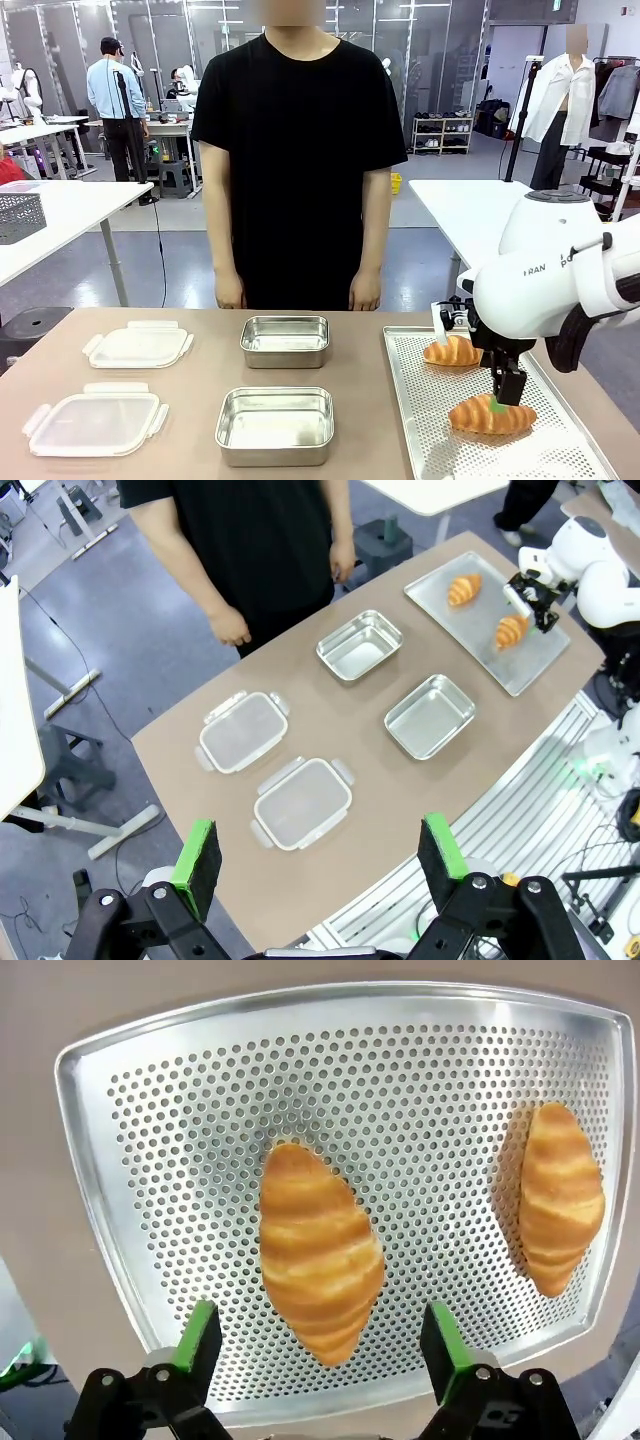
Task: Place the bread into the airtight container.
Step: Pick up a Butter Roll and place it into an empty Airtight Container.
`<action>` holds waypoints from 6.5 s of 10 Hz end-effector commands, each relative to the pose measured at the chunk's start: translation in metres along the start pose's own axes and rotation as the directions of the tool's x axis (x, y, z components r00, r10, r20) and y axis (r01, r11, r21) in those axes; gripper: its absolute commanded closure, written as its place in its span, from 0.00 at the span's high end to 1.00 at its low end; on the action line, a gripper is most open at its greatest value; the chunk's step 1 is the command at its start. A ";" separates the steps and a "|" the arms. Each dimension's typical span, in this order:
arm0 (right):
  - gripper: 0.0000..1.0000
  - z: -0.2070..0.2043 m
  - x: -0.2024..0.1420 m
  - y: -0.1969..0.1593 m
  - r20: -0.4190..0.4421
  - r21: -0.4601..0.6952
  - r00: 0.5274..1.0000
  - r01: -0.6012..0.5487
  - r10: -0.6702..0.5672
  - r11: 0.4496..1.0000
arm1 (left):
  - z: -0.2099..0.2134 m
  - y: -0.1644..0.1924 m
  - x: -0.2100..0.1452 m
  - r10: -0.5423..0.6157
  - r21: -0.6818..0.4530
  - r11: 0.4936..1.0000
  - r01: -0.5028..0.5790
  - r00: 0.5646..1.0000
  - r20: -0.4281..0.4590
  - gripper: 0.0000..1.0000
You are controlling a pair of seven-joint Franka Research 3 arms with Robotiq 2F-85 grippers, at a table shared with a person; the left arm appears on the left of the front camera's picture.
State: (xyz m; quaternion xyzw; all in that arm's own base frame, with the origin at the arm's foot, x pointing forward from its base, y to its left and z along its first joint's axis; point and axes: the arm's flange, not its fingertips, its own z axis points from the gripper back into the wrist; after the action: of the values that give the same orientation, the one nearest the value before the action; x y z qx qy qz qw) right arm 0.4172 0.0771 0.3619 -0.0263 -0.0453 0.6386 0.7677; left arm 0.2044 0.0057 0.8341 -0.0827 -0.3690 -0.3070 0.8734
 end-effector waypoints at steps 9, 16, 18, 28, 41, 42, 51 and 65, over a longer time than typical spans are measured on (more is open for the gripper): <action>1.00 -0.056 -0.019 -0.019 0.019 0.086 0.994 -0.113 0.111 0.990 | 0.001 -0.001 0.001 -0.005 -0.003 1.000 0.005 1.000 0.003 1.00; 0.87 -0.074 -0.019 -0.022 0.006 0.099 0.995 -0.095 0.095 0.991 | 0.001 -0.001 0.001 -0.005 -0.003 1.000 0.005 1.000 0.003 1.00; 0.67 -0.074 -0.018 -0.021 0.017 0.093 0.995 -0.102 0.101 0.990 | 0.001 -0.001 0.001 -0.005 -0.003 1.000 0.005 1.000 0.003 1.00; 0.64 0.004 -0.019 -0.003 0.075 0.008 0.995 -0.069 0.068 0.998 | 0.001 -0.001 0.001 -0.005 -0.003 1.000 0.005 1.000 0.003 1.00; 0.64 0.055 0.251 0.073 0.125 0.020 0.984 -0.133 0.130 0.991 | 0.001 -0.001 0.001 -0.005 -0.003 1.000 0.005 1.000 0.003 1.00; 0.64 0.048 0.268 0.078 0.104 0.028 0.988 -0.119 0.116 0.992 | 0.001 -0.001 0.001 -0.005 -0.003 1.000 0.005 1.000 0.003 1.00; 0.64 -0.010 0.334 0.082 0.087 0.072 0.995 -0.046 0.040 0.996 | 0.001 -0.001 0.001 -0.005 -0.003 1.000 0.005 1.000 0.003 1.00; 1.00 -0.016 0.332 0.077 0.083 0.081 0.993 -0.089 0.083 0.993 | 0.001 -0.001 0.001 -0.005 -0.003 1.000 0.005 1.000 0.003 1.00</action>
State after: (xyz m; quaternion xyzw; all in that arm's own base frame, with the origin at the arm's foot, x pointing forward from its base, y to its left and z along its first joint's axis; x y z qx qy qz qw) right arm 0.4042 0.4171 0.3496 0.0283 -0.0442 0.6734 0.7374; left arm 0.2043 0.0055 0.8342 -0.0823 -0.3690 -0.3069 0.8734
